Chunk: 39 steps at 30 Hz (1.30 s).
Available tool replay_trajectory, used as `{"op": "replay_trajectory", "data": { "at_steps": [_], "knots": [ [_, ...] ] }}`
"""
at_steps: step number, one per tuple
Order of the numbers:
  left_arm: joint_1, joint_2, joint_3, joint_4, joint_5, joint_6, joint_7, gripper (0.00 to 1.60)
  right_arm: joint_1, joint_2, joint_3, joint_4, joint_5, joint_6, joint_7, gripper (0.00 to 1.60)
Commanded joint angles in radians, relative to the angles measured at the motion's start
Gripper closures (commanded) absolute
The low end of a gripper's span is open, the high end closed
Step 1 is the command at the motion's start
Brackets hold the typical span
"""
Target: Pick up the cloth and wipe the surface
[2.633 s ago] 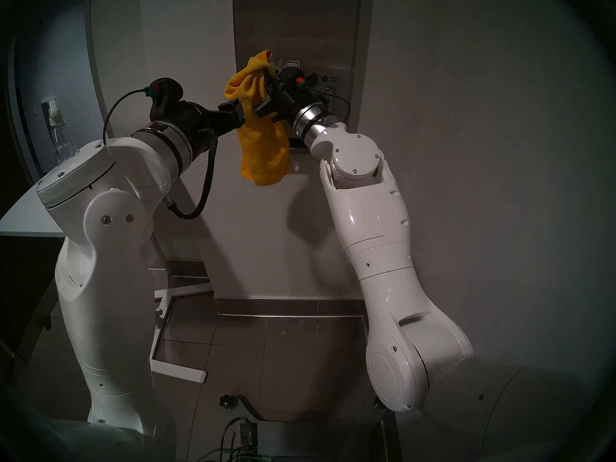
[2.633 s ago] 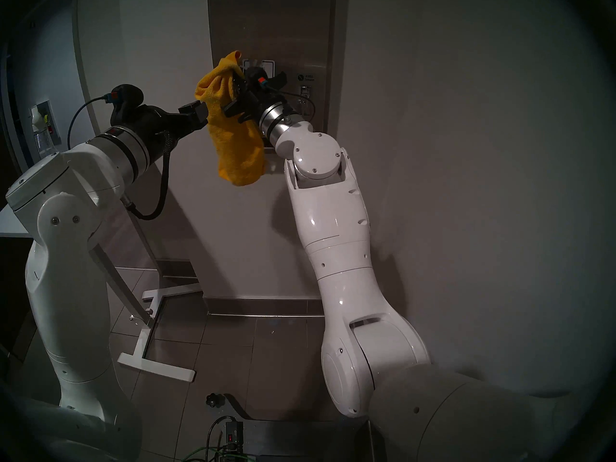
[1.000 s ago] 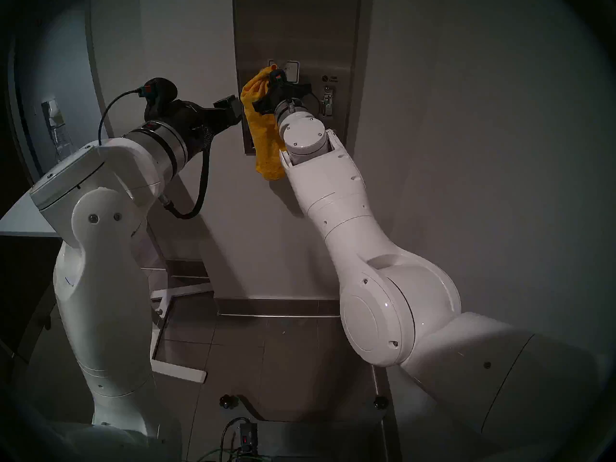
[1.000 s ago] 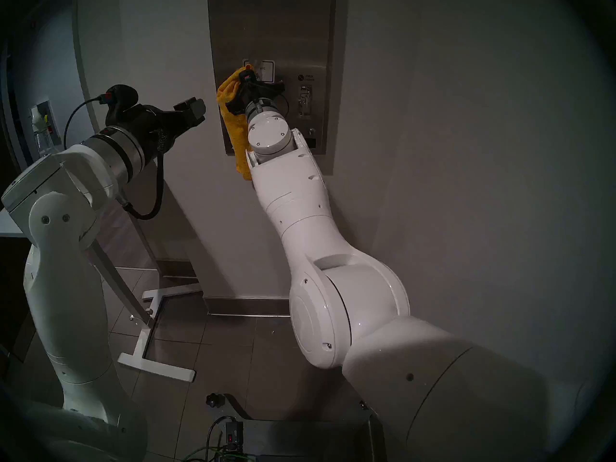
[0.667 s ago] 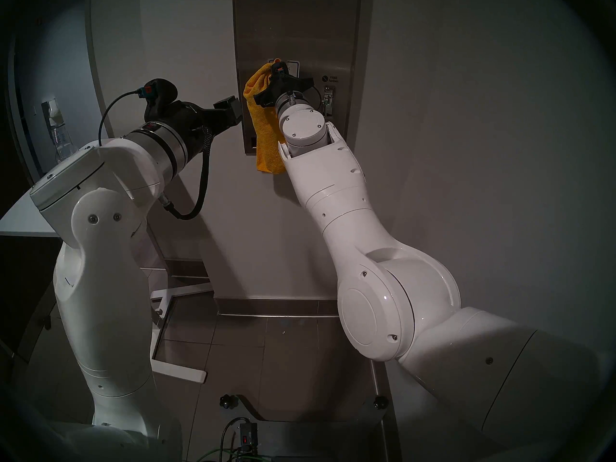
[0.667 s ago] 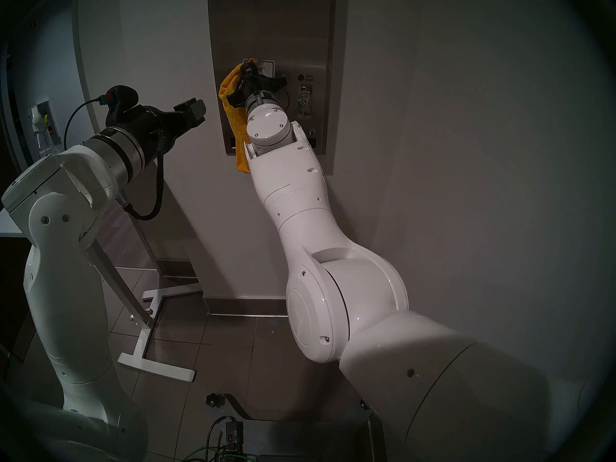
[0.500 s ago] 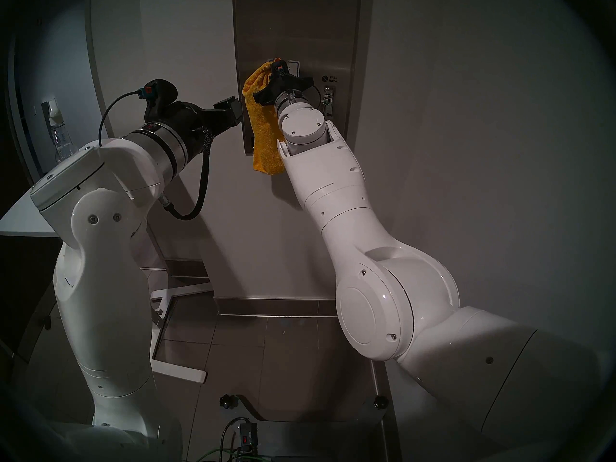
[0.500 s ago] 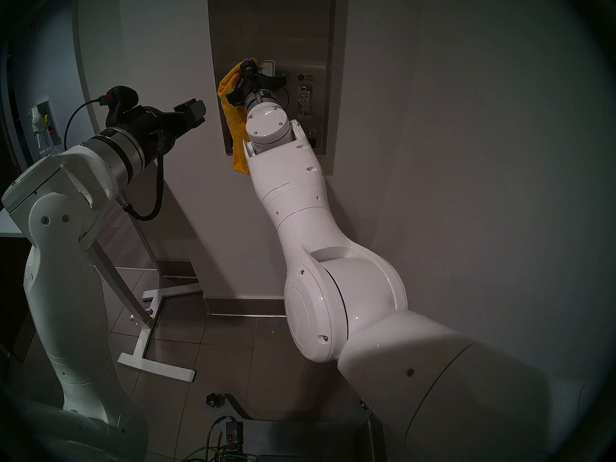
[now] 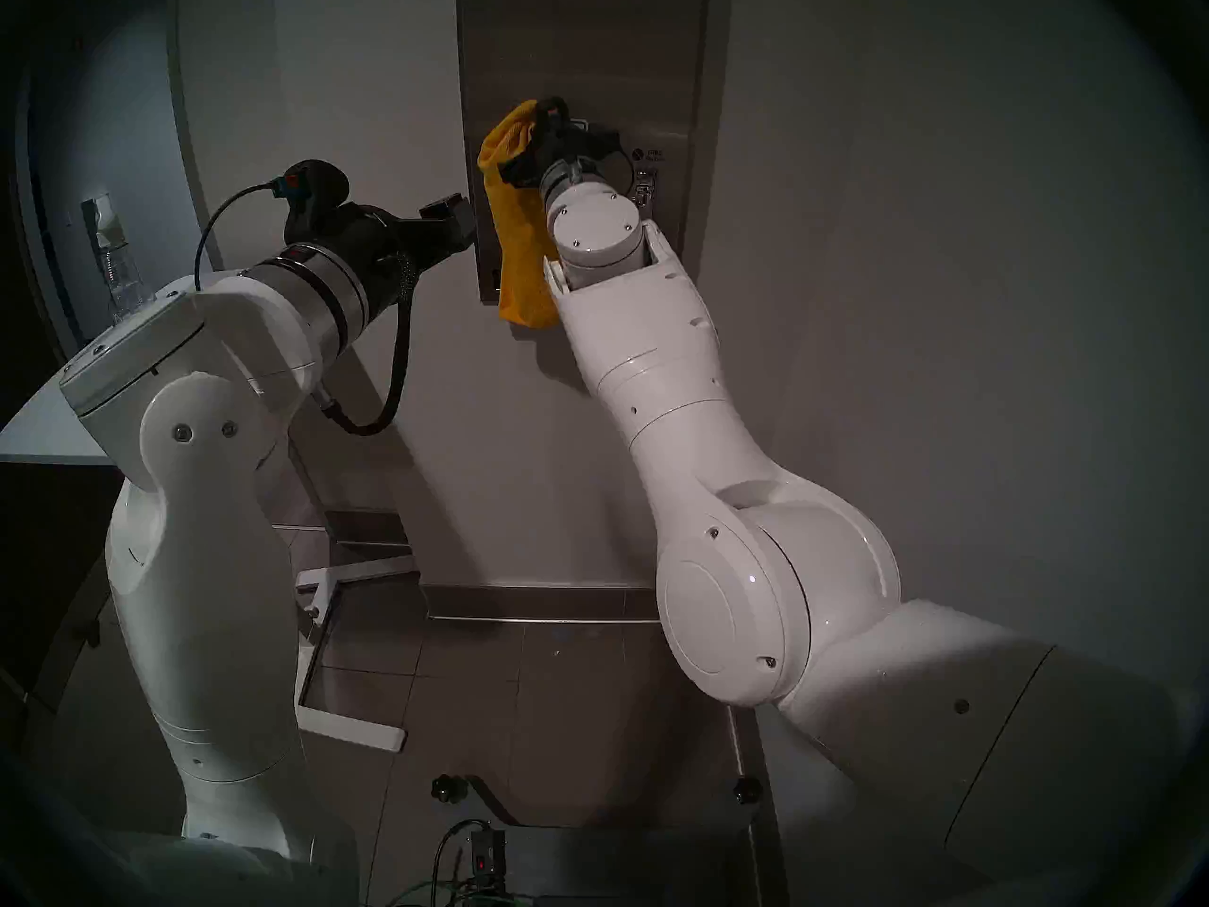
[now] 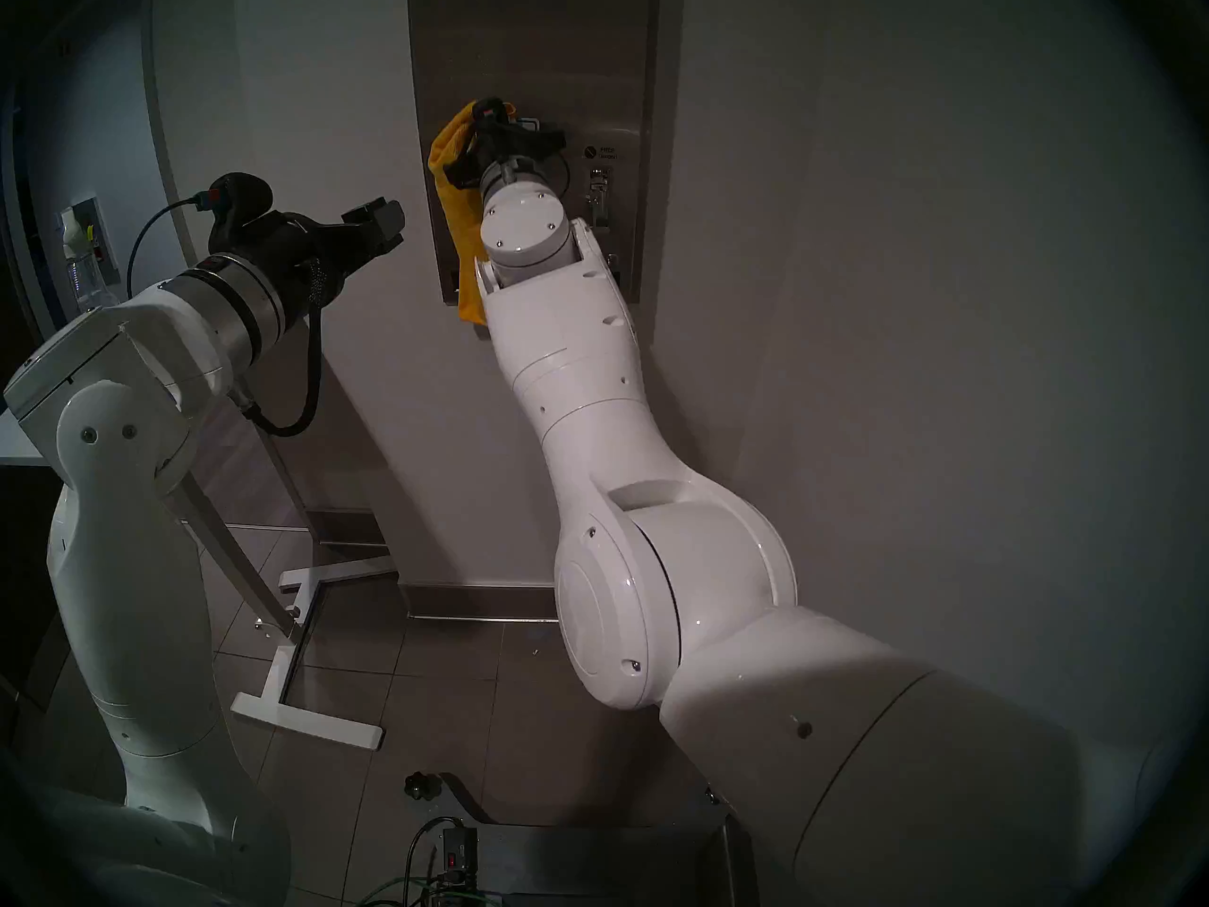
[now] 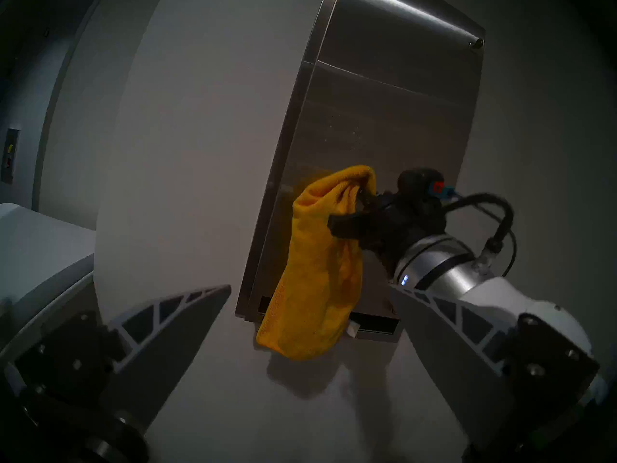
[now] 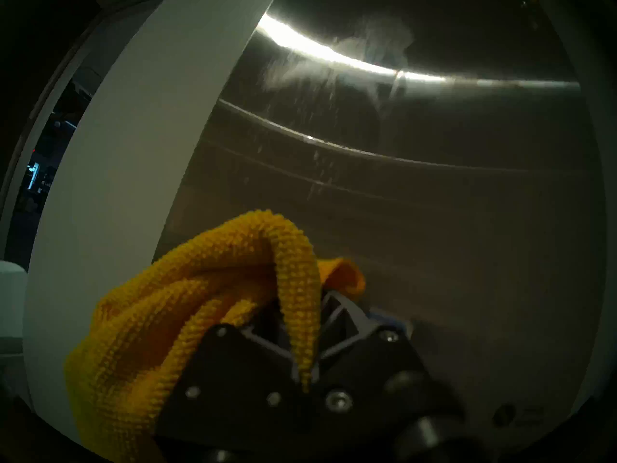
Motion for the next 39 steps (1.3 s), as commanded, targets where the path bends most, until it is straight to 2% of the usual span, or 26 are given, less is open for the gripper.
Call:
{"op": "replay_trajectory", "data": {
  "at_steps": [1,7,10,13,16,28,39],
  "knots": [
    [-0.027,0.005,-0.002,-0.024,0.001,-0.007,-0.004,0.00,0.108,0.000,-0.009,-0.050,-0.007,-0.014,-0.020,1.60],
    [-0.036,0.009,-0.001,-0.024,0.001,-0.008,-0.006,0.00,0.155,0.000,0.029,0.112,0.022,-0.053,-0.047,1.60],
    [-0.037,0.011,-0.001,-0.024,0.001,-0.008,-0.006,0.00,0.147,0.004,0.058,0.167,0.044,-0.081,-0.062,1.60],
    [-0.038,0.014,-0.001,-0.024,0.000,-0.008,-0.006,0.00,0.144,0.004,0.111,0.232,0.092,-0.061,-0.064,1.60],
    [-0.038,0.016,-0.001,-0.024,-0.001,-0.008,-0.006,0.00,0.132,0.016,0.134,0.286,0.118,-0.087,-0.064,1.60],
    [-0.034,0.023,-0.002,-0.024,-0.007,-0.008,-0.006,0.00,0.058,0.018,0.150,0.387,0.162,-0.135,-0.021,1.60],
    [-0.032,0.029,-0.003,-0.024,-0.012,-0.009,-0.006,0.00,0.035,0.014,0.161,0.438,0.190,-0.176,0.021,1.60]
  ]
}}
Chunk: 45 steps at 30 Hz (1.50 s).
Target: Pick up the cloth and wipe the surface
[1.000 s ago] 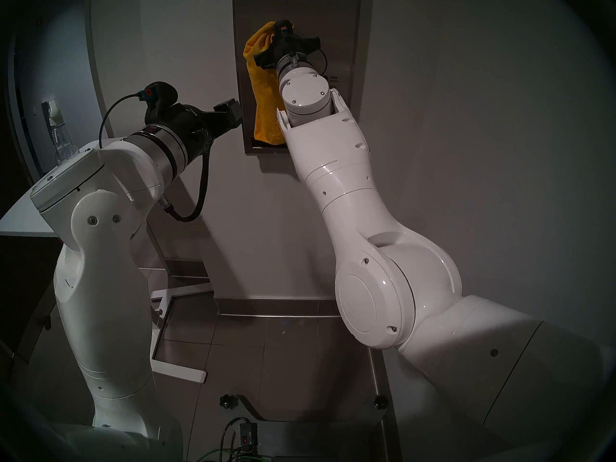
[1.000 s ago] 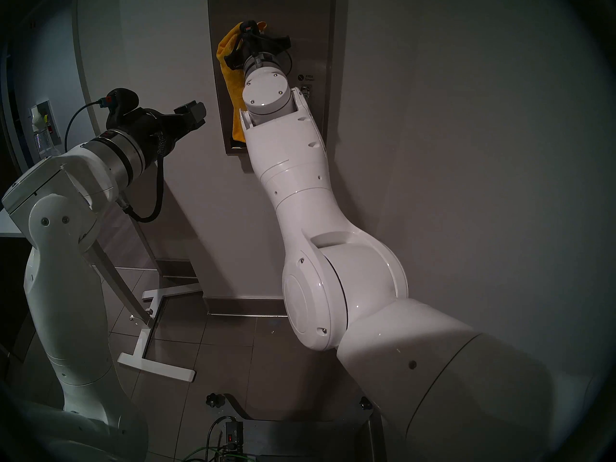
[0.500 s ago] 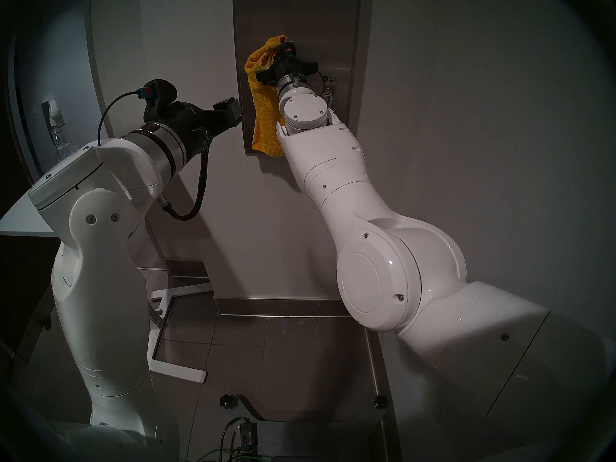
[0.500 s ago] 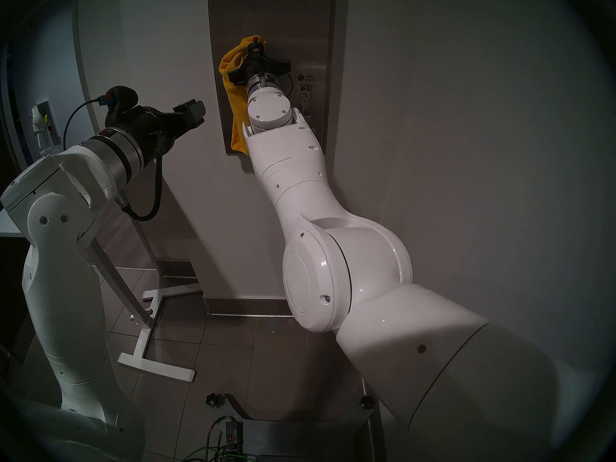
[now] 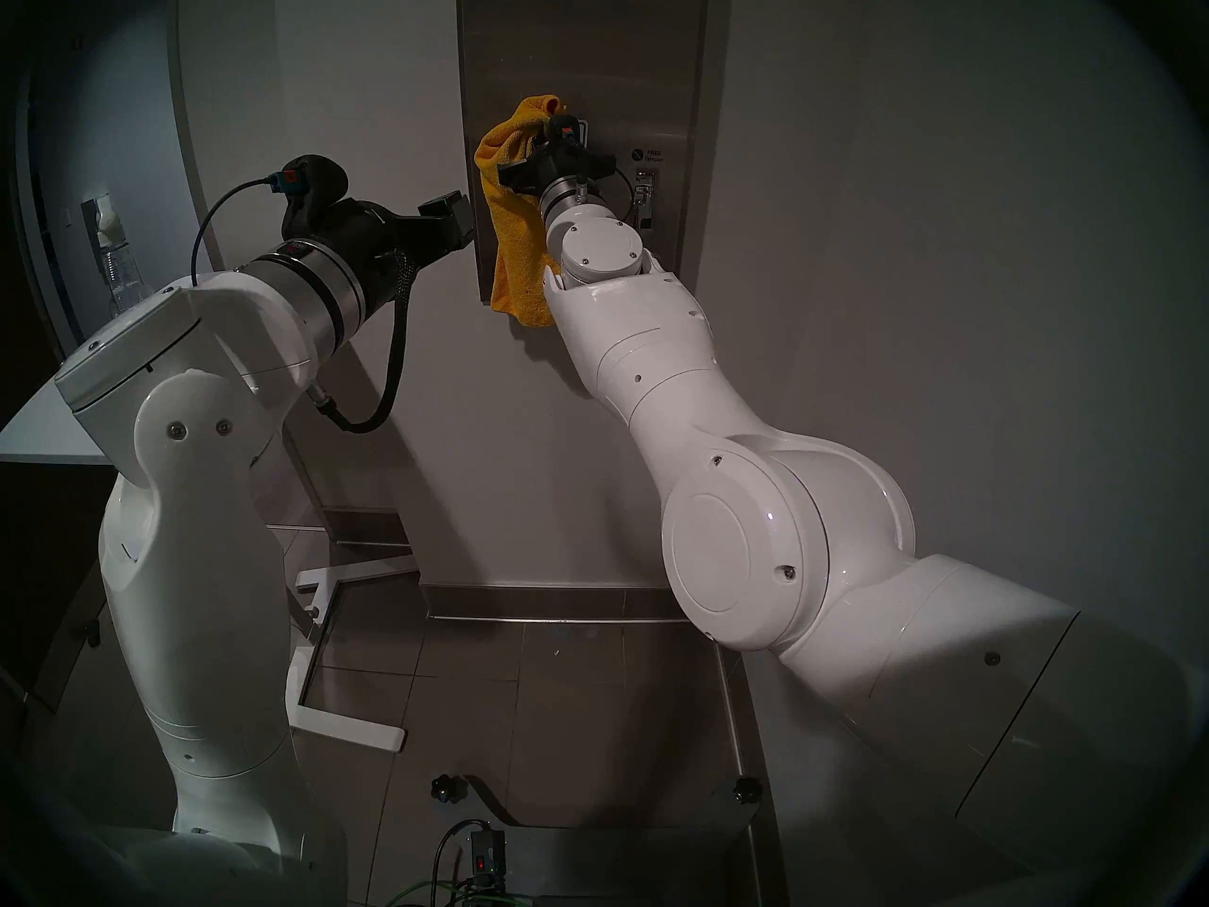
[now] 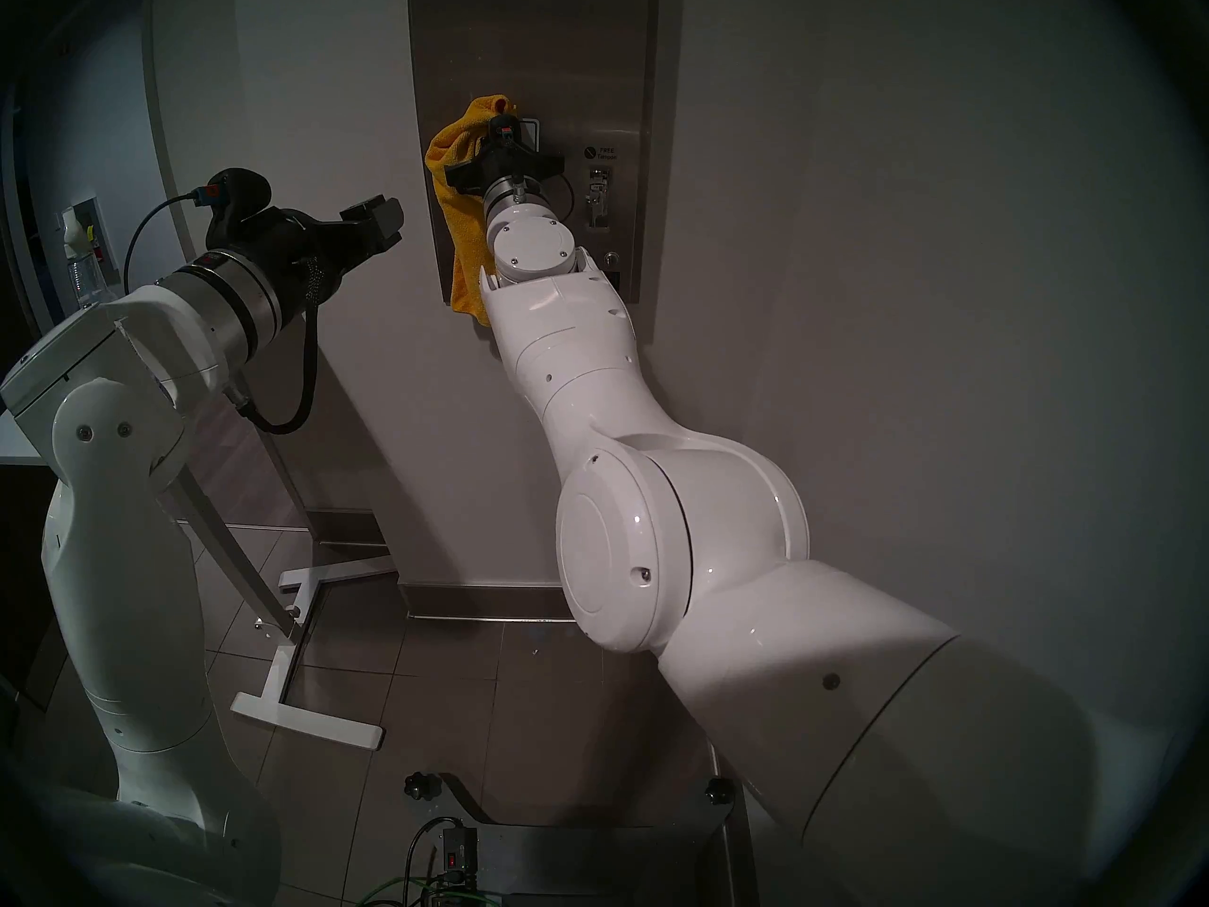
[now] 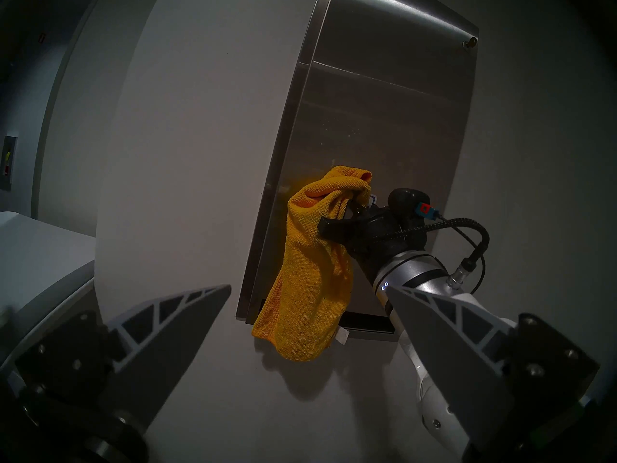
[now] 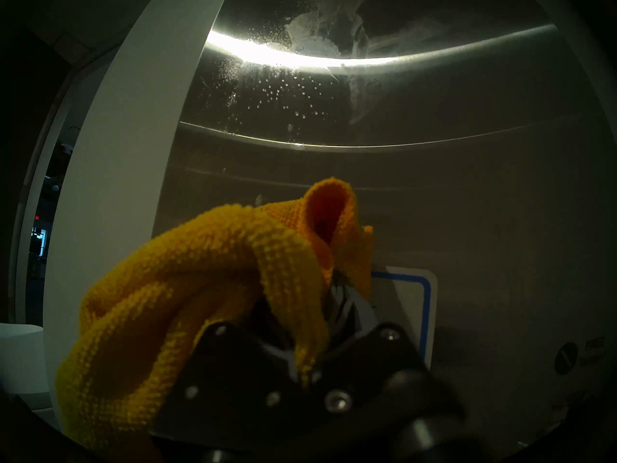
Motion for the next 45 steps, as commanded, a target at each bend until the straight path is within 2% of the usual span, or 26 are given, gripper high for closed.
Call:
{"op": "replay_trajectory", "data": {
  "at_steps": [1,12,17,22,24,25,27,33,39,45],
  "knots": [
    [-0.025,0.000,-0.002,-0.024,-0.001,-0.009,-0.002,0.00,-0.077,0.016,0.021,0.102,0.016,0.059,0.021,1.60],
    [-0.025,0.005,-0.002,-0.024,-0.006,-0.010,-0.002,0.00,-0.109,0.016,0.029,0.143,0.037,0.045,0.067,1.60],
    [-0.029,0.005,-0.002,-0.024,-0.008,-0.012,0.000,0.00,-0.086,0.022,0.034,0.157,0.043,0.067,0.086,1.60],
    [-0.031,0.005,-0.001,-0.024,-0.009,-0.012,0.002,0.00,-0.045,0.024,0.023,0.135,0.034,0.056,0.096,1.60],
    [-0.031,0.005,-0.002,-0.024,-0.010,-0.012,0.001,0.00,-0.034,0.022,0.023,0.123,0.036,0.032,0.092,1.60],
    [-0.029,0.006,-0.002,-0.024,-0.011,-0.011,0.001,0.00,-0.004,0.023,0.017,0.100,0.033,-0.001,0.099,1.60],
    [-0.025,0.007,-0.003,-0.024,-0.011,-0.010,0.000,0.00,0.023,0.019,0.006,0.062,0.027,-0.018,0.108,1.60],
    [-0.015,0.009,-0.004,-0.024,-0.014,-0.006,0.000,0.00,0.022,0.001,-0.008,0.020,0.029,-0.088,0.103,1.60],
    [-0.011,0.009,-0.004,-0.024,-0.016,-0.005,-0.001,0.00,0.021,0.001,-0.028,0.002,0.021,-0.121,0.104,1.60],
    [-0.008,0.010,-0.004,-0.024,-0.019,-0.005,-0.001,0.00,0.053,0.001,-0.042,-0.056,0.023,-0.160,0.092,1.60]
  ]
}}
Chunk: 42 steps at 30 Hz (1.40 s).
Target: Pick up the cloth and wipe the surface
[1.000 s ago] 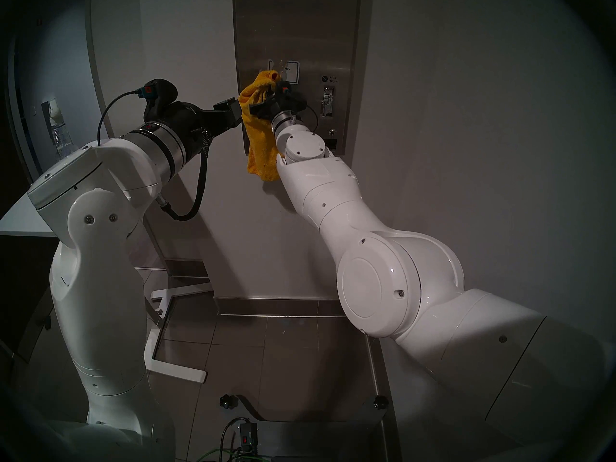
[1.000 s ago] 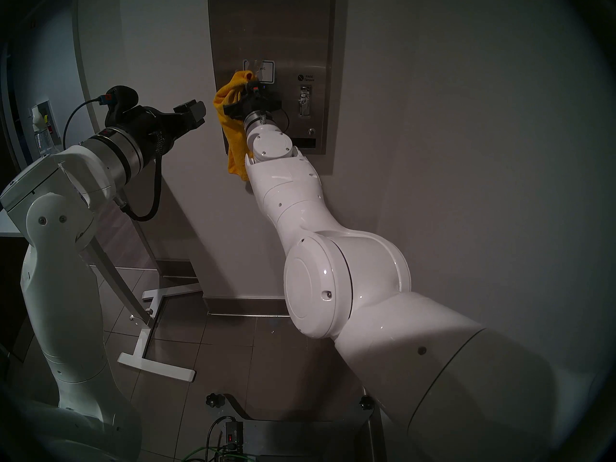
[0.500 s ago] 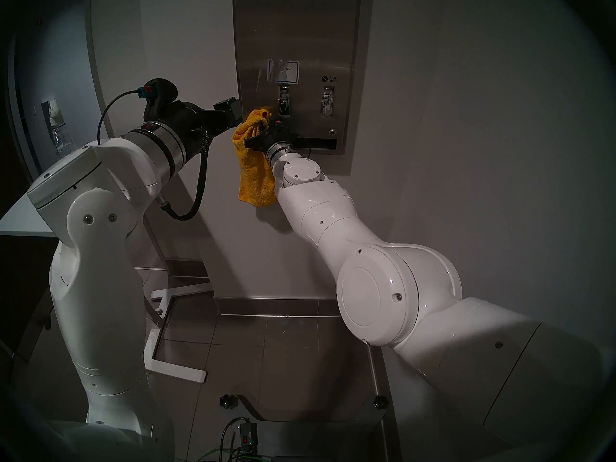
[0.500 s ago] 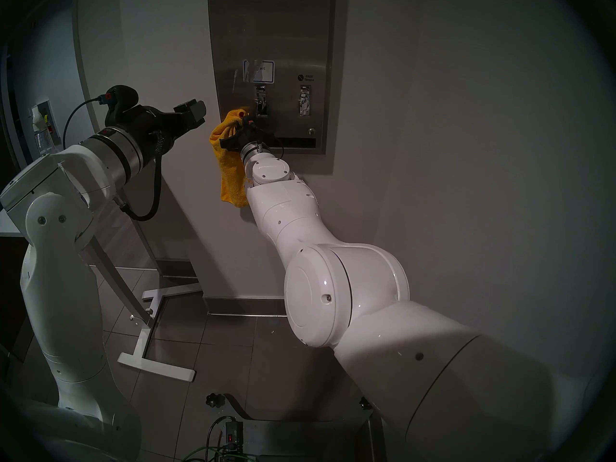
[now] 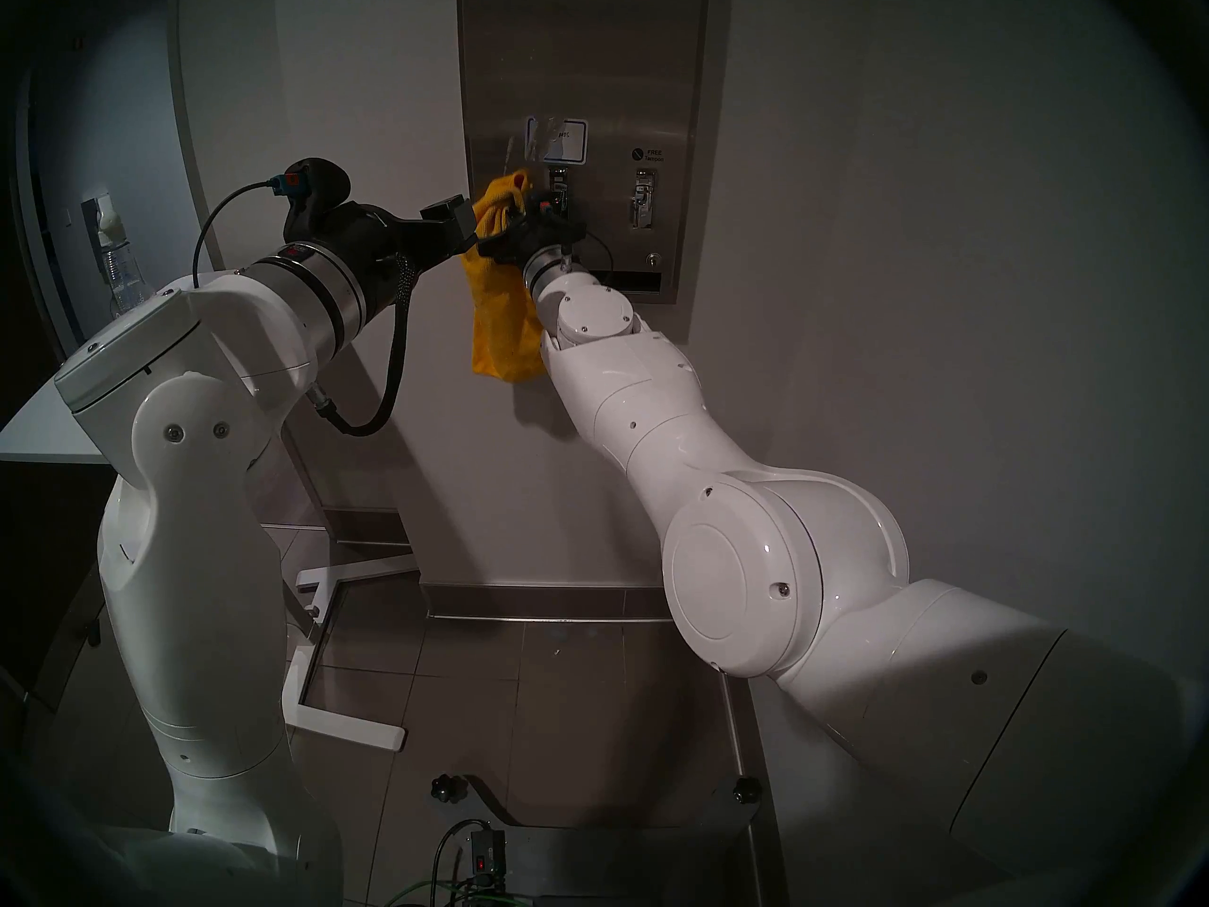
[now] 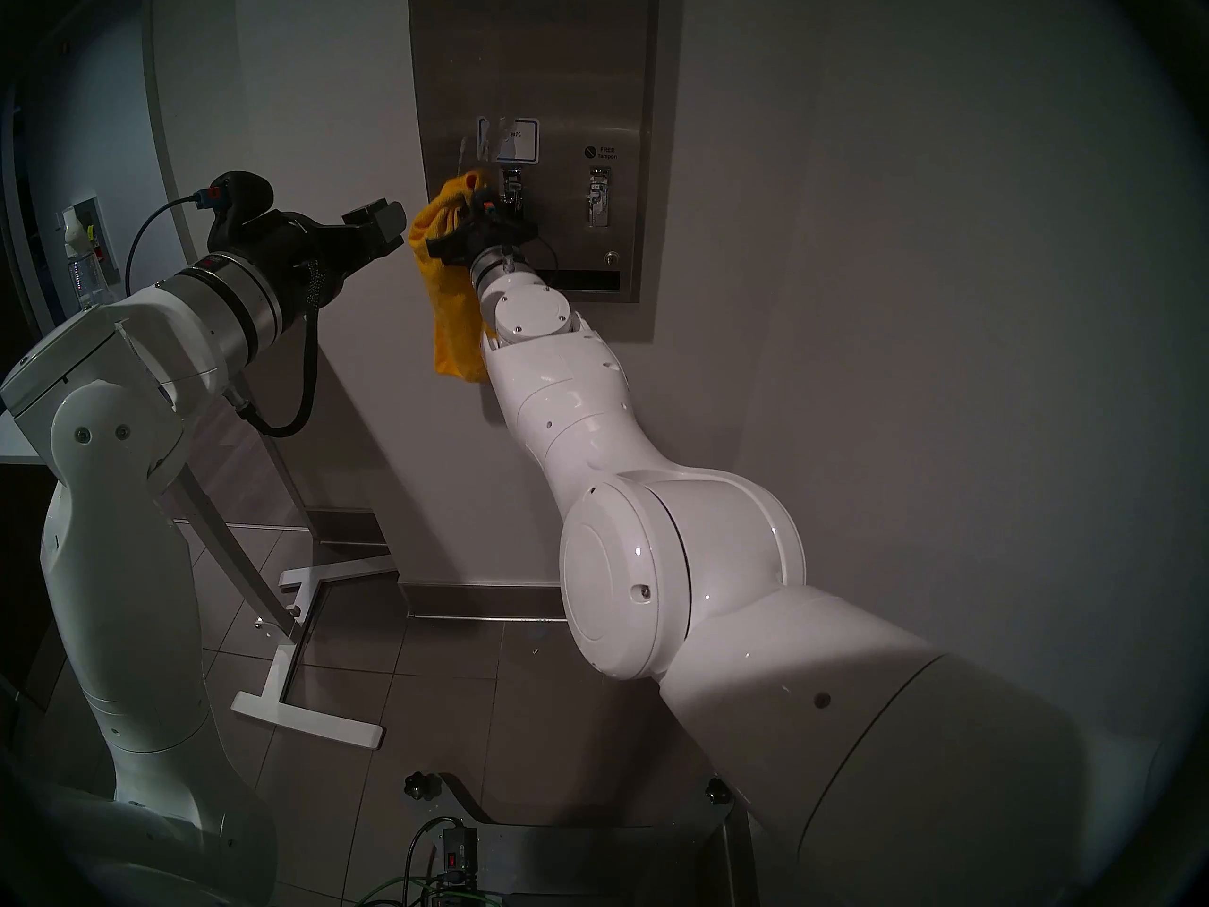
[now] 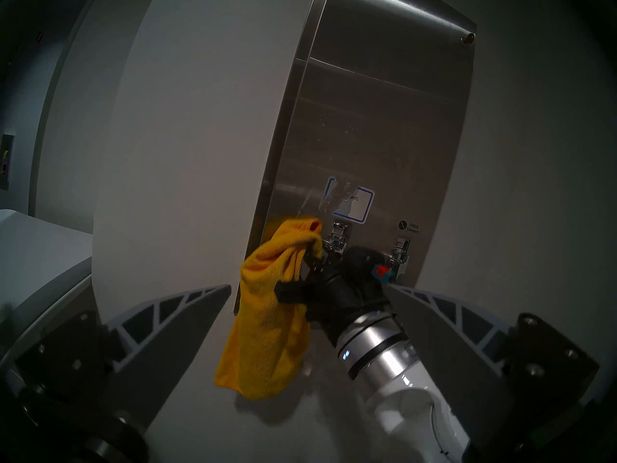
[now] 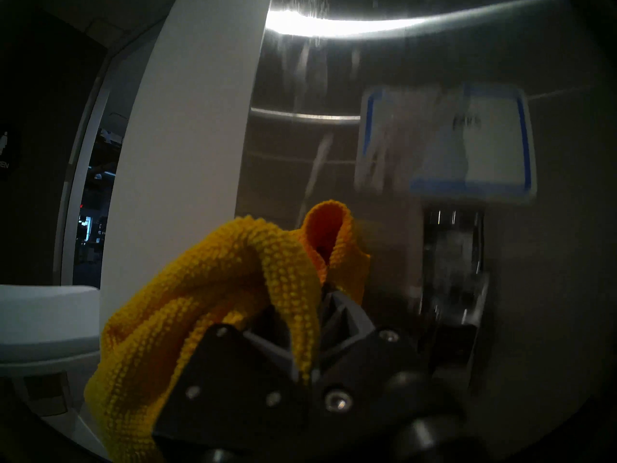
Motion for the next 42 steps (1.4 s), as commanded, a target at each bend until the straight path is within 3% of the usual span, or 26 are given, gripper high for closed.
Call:
{"op": "replay_trajectory", "data": {
  "at_steps": [1,12,13,16,20,25,32,42],
  "knots": [
    [-0.015,0.000,-0.002,-0.024,0.000,-0.006,-0.001,0.00,0.109,-0.005,-0.017,-0.113,0.003,-0.074,-0.017,1.60],
    [-0.016,0.001,-0.005,-0.024,-0.003,-0.007,-0.001,0.00,0.181,-0.005,-0.029,-0.229,-0.004,-0.106,-0.042,1.60],
    [-0.017,0.001,-0.005,-0.024,-0.003,-0.008,-0.001,0.00,0.159,-0.005,-0.031,-0.211,-0.003,-0.121,-0.049,1.60],
    [-0.026,0.001,-0.005,-0.024,-0.004,-0.011,-0.001,0.00,0.197,0.005,-0.019,-0.250,-0.004,-0.049,-0.046,1.60],
    [-0.035,0.000,-0.003,-0.024,-0.001,-0.015,0.001,0.00,0.188,0.011,0.002,-0.177,0.007,0.021,-0.046,1.60],
    [-0.037,0.000,-0.003,-0.024,-0.001,-0.015,0.003,0.00,0.115,0.009,0.022,-0.132,0.020,0.083,-0.033,1.60],
    [-0.038,0.000,-0.003,-0.024,-0.002,-0.013,0.003,0.00,0.080,0.031,0.068,-0.056,0.068,0.187,0.023,1.60],
    [-0.037,-0.001,-0.003,-0.024,-0.001,-0.012,0.003,0.00,0.044,0.062,0.116,-0.014,0.117,0.236,0.109,1.60]
  ]
}}
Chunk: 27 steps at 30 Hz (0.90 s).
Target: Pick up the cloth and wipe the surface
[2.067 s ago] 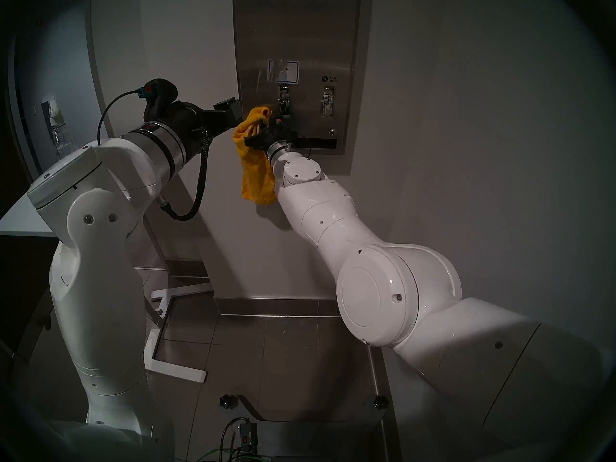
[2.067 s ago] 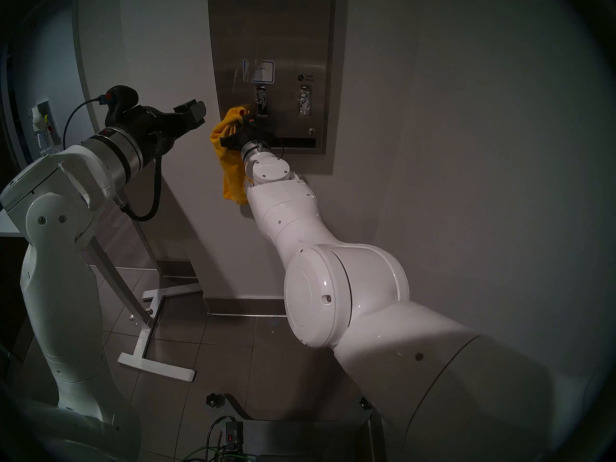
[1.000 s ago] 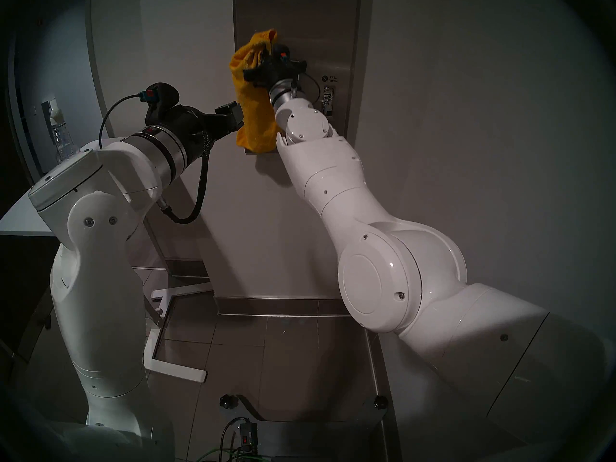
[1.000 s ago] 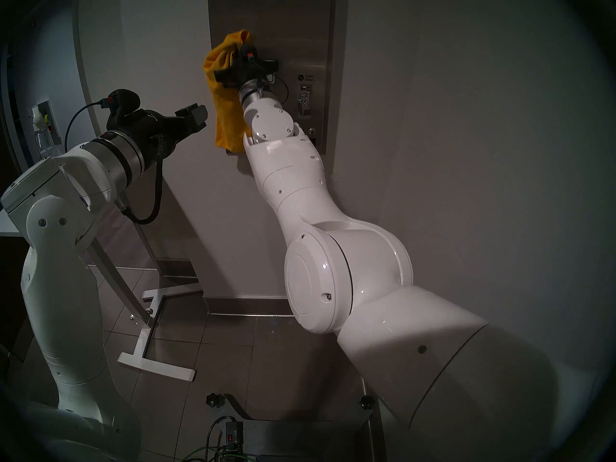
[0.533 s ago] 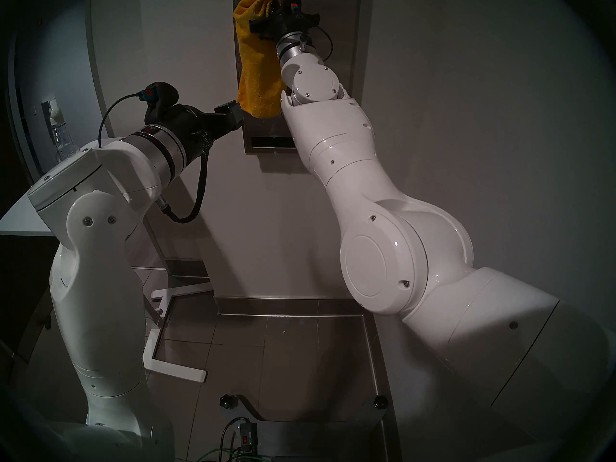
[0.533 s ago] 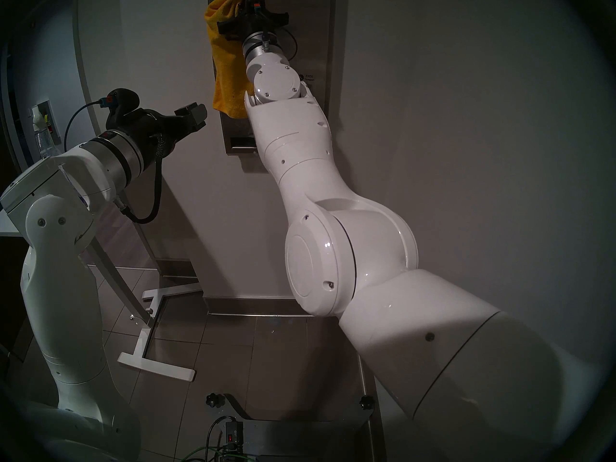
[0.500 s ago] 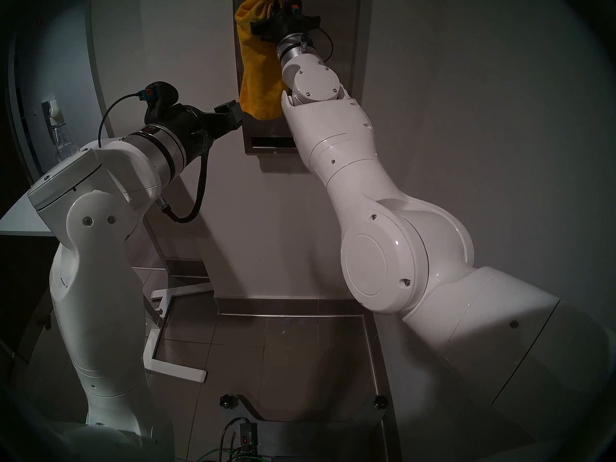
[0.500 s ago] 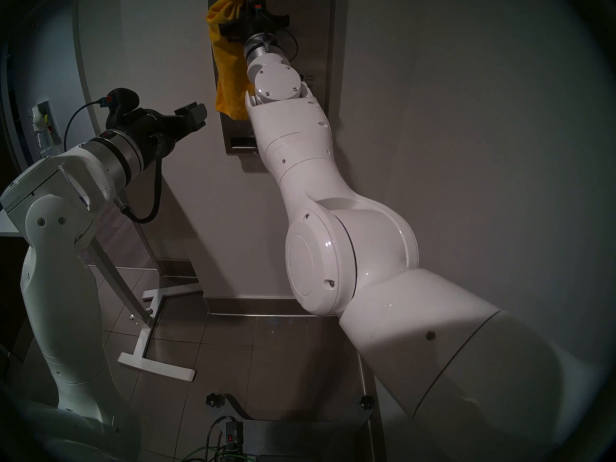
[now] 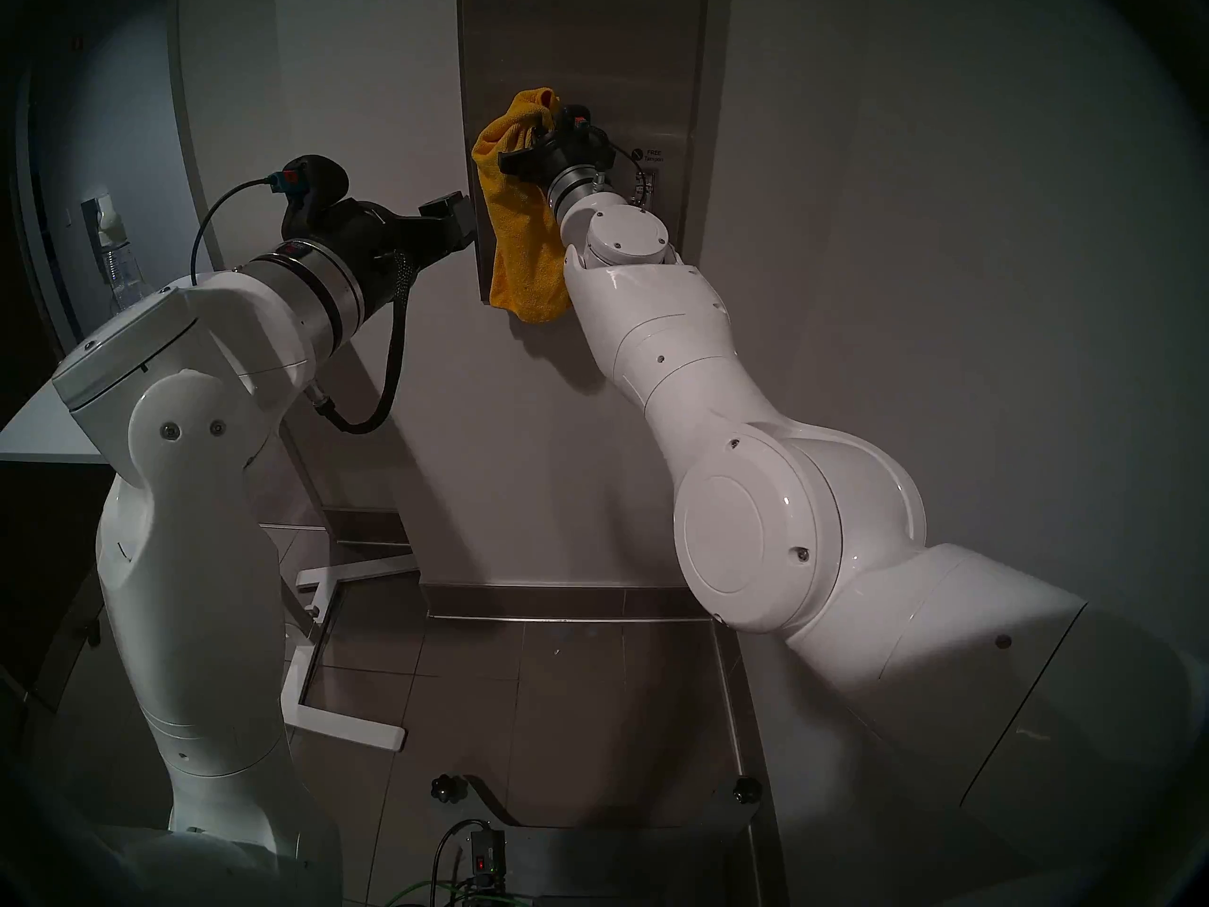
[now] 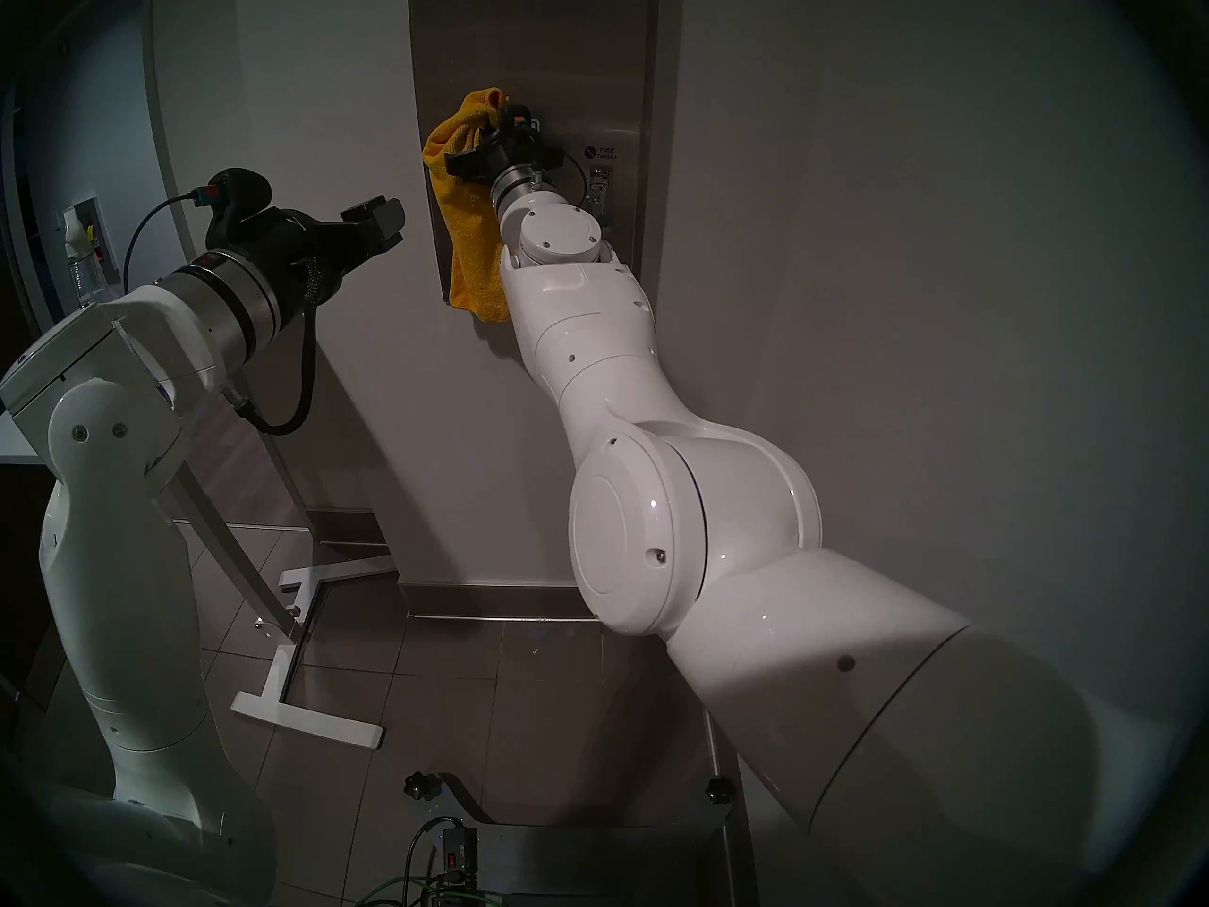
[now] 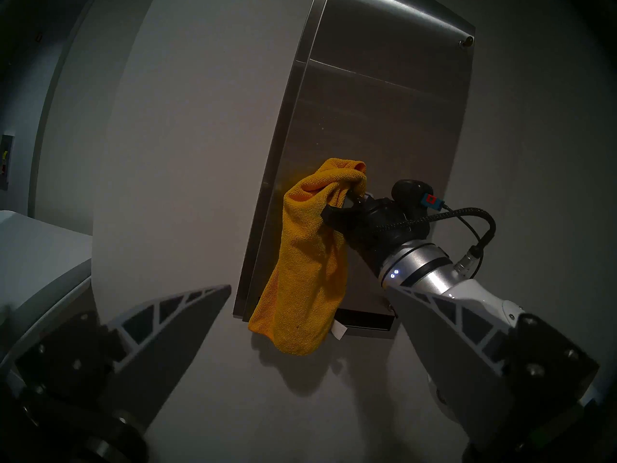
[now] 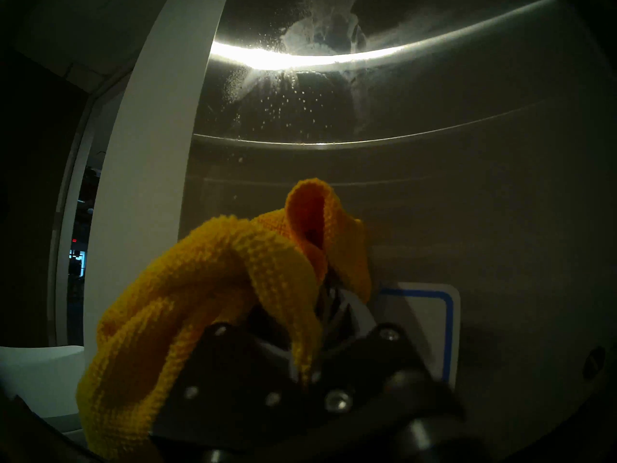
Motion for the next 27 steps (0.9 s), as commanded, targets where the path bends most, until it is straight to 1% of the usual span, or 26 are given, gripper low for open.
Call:
{"op": "replay_trajectory", "data": {
  "at_steps": [1,4,5,15,20,22,24,26,27],
  "knots": [
    [-0.028,-0.001,-0.001,-0.024,0.003,-0.011,0.001,0.00,-0.042,0.041,0.045,0.050,0.034,0.093,0.030,1.60],
    [-0.028,-0.001,-0.001,-0.024,0.002,-0.010,0.000,0.00,-0.052,0.043,0.047,0.059,0.037,0.090,0.046,1.60],
    [-0.027,-0.001,-0.001,-0.024,0.002,-0.010,0.000,0.00,-0.057,0.042,0.047,0.061,0.038,0.100,0.054,1.60],
    [-0.026,-0.001,-0.001,-0.024,0.002,-0.009,0.000,0.00,-0.117,0.023,0.046,0.097,0.049,0.098,0.094,1.60],
    [-0.028,-0.001,-0.001,-0.024,0.003,-0.011,0.000,0.00,-0.132,0.022,0.040,0.107,0.038,0.121,0.093,1.60],
    [-0.030,-0.002,0.000,-0.024,0.004,-0.011,0.001,0.00,-0.139,0.019,0.035,0.092,0.027,0.120,0.077,1.60],
    [-0.031,-0.003,0.001,-0.024,0.005,-0.012,0.002,0.00,-0.143,0.016,0.031,0.062,0.019,0.108,0.070,1.60],
    [-0.032,-0.003,0.001,-0.024,0.005,-0.012,0.002,0.00,-0.137,0.015,0.017,0.036,0.002,0.077,0.067,1.60],
    [-0.031,-0.002,0.001,-0.024,0.005,-0.012,0.001,0.00,-0.127,0.016,0.011,0.025,-0.005,0.046,0.066,1.60]
  ]
}}
